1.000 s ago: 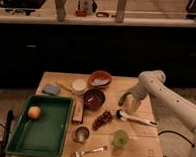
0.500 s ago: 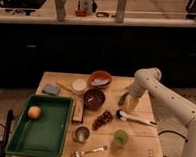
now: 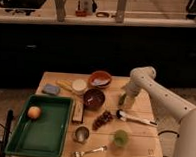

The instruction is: Place pepper in metal cup

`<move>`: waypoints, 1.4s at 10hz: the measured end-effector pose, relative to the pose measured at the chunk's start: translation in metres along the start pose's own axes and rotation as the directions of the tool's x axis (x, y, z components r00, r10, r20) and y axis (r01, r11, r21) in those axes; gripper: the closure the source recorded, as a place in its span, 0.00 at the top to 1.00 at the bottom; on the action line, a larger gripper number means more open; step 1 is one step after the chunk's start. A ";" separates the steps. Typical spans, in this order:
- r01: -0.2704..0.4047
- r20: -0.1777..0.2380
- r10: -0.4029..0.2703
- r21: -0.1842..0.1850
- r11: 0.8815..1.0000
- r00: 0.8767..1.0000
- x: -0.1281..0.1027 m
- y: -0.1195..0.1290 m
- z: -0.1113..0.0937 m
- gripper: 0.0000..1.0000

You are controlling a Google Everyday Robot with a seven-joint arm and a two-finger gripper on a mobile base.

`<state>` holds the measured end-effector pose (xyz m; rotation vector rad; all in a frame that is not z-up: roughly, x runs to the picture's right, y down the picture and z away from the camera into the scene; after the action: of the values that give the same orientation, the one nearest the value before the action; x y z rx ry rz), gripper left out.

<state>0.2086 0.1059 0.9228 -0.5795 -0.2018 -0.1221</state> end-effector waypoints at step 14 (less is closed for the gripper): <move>-0.018 -0.006 0.018 -0.031 0.999 1.000 0.021 0.001 0.011 0.00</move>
<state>0.2274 0.1119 0.9359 -0.6115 -0.1897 -0.1094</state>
